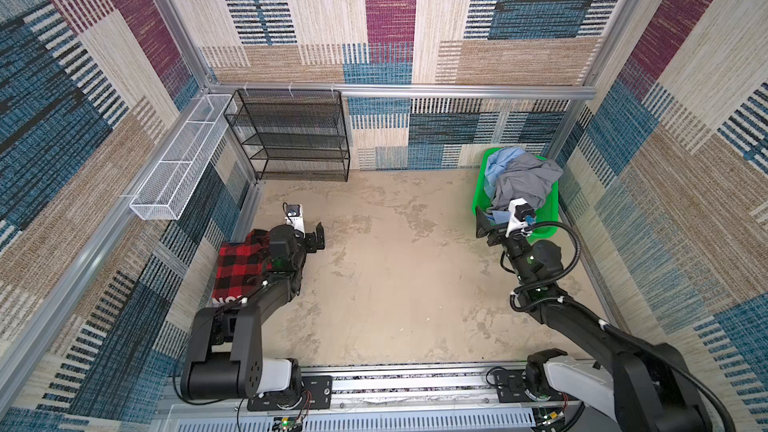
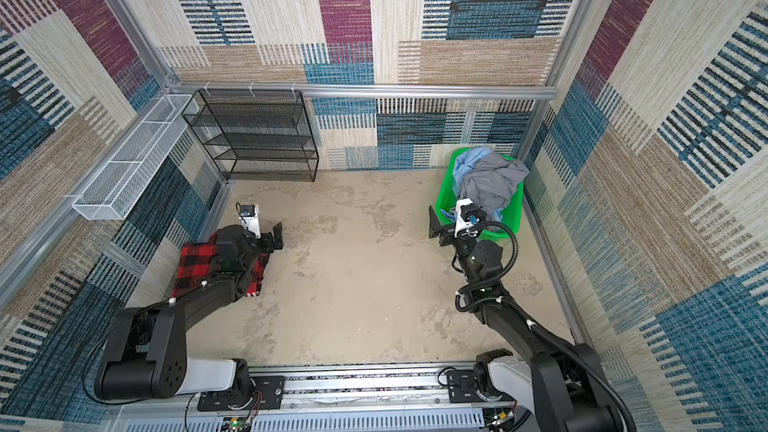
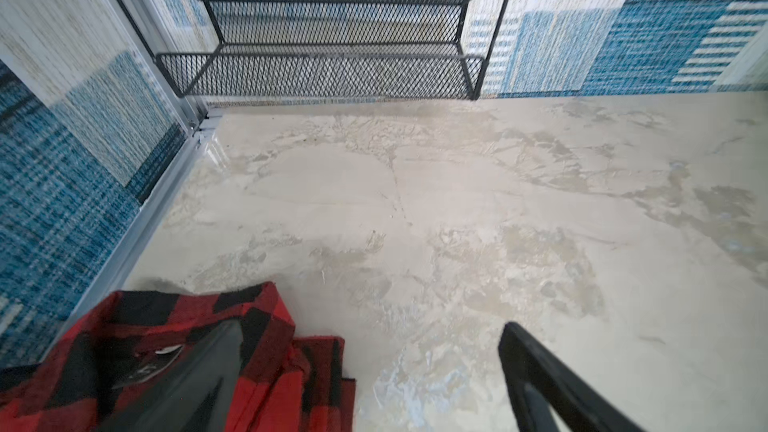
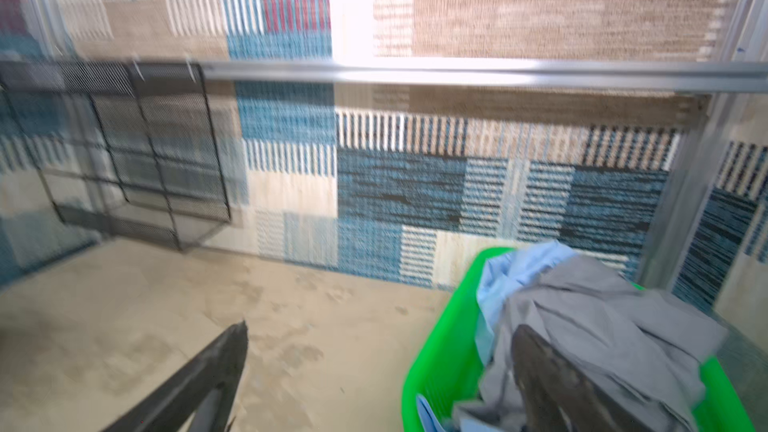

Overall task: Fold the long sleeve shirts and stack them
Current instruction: 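Reach the right gripper into the green basket toward the grey shirt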

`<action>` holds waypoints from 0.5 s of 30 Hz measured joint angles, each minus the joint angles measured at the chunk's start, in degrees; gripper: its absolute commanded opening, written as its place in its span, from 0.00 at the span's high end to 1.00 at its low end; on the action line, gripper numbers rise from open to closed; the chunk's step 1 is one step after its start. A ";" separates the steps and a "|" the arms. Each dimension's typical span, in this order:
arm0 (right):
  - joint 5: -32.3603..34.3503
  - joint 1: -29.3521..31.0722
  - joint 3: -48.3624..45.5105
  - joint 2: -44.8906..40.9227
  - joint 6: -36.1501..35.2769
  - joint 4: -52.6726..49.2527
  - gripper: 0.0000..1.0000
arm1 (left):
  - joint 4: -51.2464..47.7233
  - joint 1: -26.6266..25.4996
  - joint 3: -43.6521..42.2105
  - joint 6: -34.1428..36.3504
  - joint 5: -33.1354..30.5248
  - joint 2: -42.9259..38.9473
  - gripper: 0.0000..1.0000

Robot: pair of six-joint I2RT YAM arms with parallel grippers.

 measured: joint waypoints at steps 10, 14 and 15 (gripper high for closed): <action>6.29 0.31 41.72 9.33 26.16 -39.30 0.00 | -16.11 1.18 8.79 -23.89 0.04 -20.35 0.01; 18.01 0.31 58.16 25.22 27.58 -58.31 0.00 | -23.50 3.06 7.93 -34.53 0.59 -25.88 0.00; 20.72 0.31 60.22 28.11 28.13 -62.49 0.00 | -24.72 3.02 7.28 -36.06 1.99 -27.04 0.00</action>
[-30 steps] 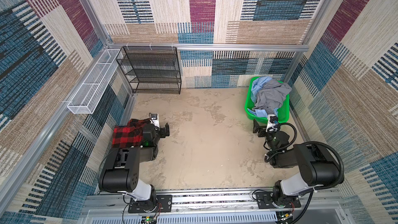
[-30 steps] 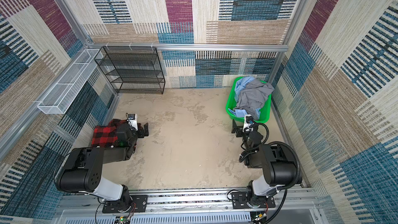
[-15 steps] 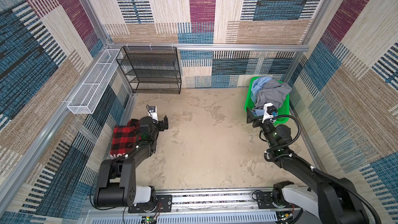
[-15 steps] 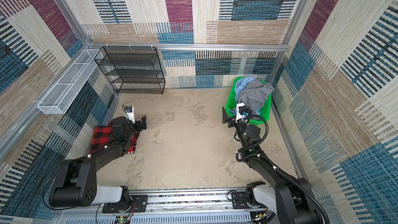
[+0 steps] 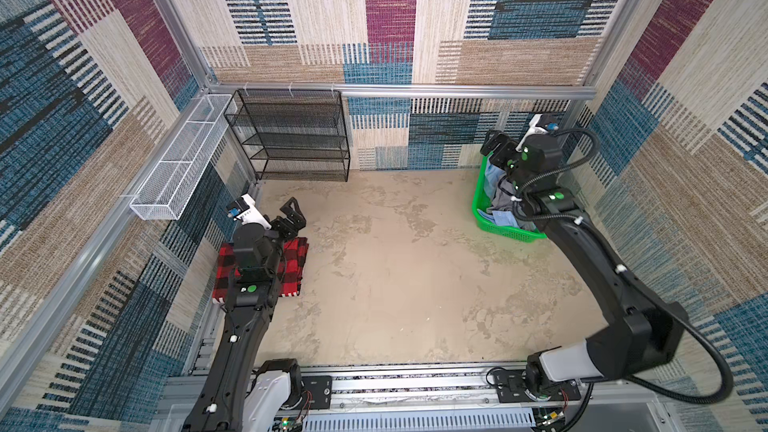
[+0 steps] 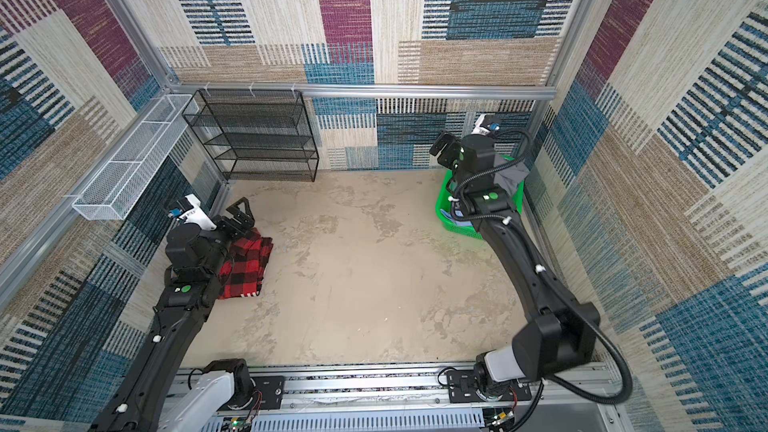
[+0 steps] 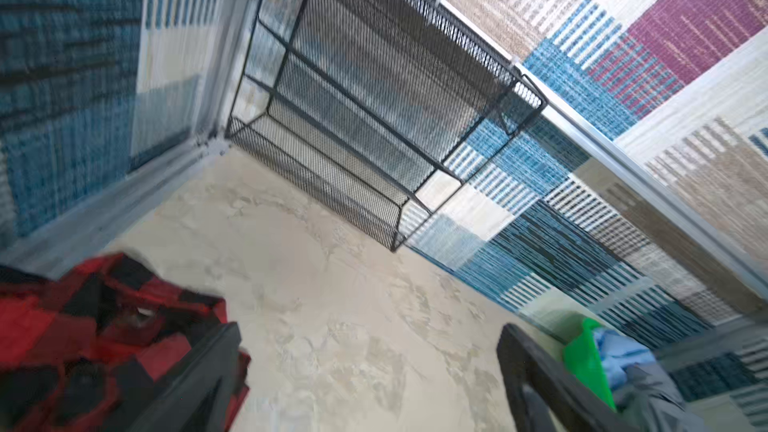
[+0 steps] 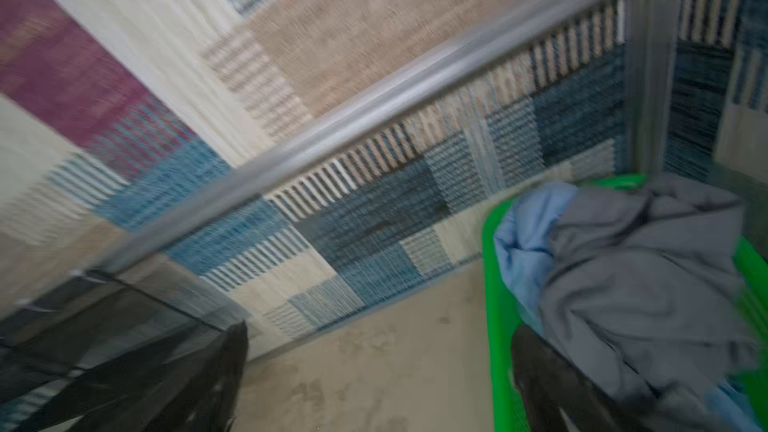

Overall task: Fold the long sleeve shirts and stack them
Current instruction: 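Reach the right gripper into the green basket toward the grey shirt, then grasp the grey shirt with the right gripper and lift it out of the basket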

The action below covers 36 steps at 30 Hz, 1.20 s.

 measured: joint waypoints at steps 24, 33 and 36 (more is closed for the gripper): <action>12.33 -9.38 19.50 36.65 7.32 -23.34 0.29 | -33.64 -5.40 8.87 2.43 7.23 1.49 0.01; 9.33 -9.35 18.60 34.49 6.01 -20.65 0.96 | -34.01 -3.52 9.14 2.34 10.21 2.99 0.04; 8.22 -8.41 12.96 28.15 6.03 -19.06 1.00 | -34.01 -2.58 9.14 2.12 11.63 3.65 0.05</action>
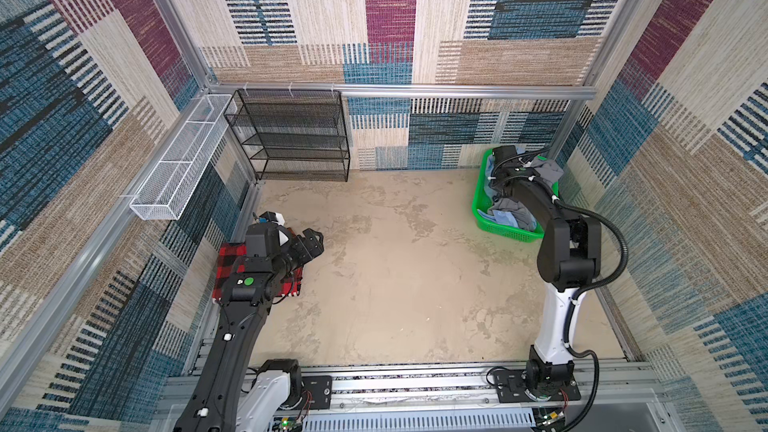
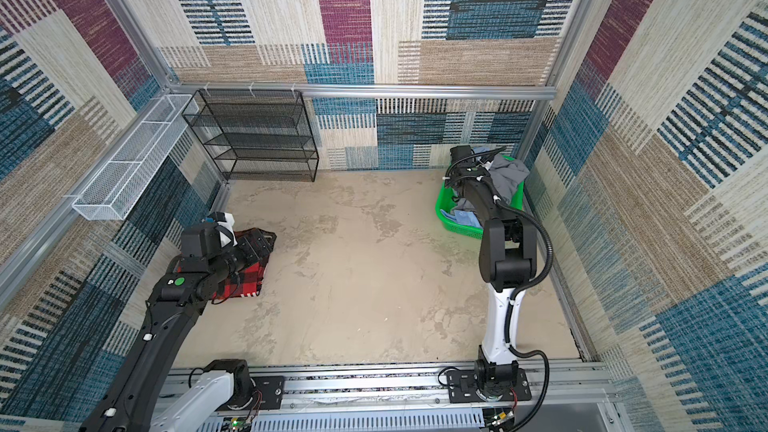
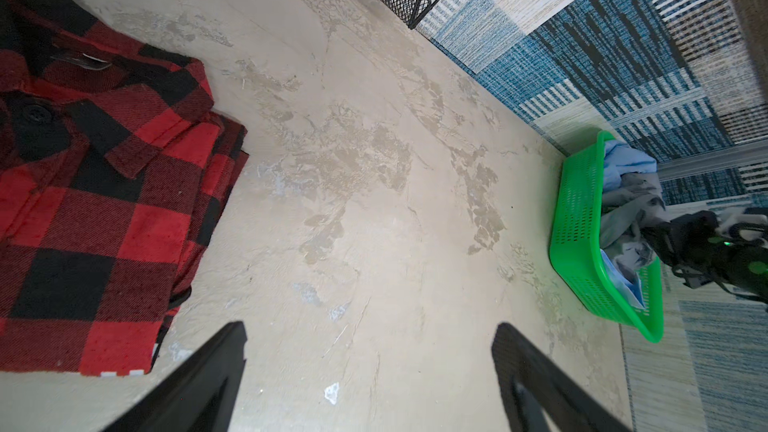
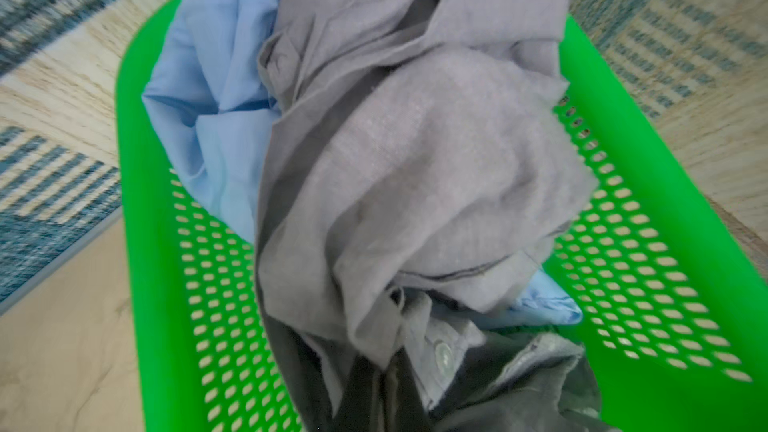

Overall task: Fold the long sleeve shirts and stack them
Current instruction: 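Grasp the grey shirt with the right gripper and lift it out of the basket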

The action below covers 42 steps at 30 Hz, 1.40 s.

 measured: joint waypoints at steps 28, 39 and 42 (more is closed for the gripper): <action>-13.42 14.14 -1.66 -34.25 -5.53 19.58 1.00 | 5.53 0.46 -2.56 -0.46 9.51 -1.60 0.00; -52.00 19.37 27.87 -19.23 1.68 3.23 0.89 | 17.97 -1.66 -10.71 -2.95 13.84 -19.41 0.01; -54.07 21.53 15.91 -21.53 1.44 2.16 0.55 | 18.60 -2.03 -11.26 -2.86 14.60 -22.67 0.01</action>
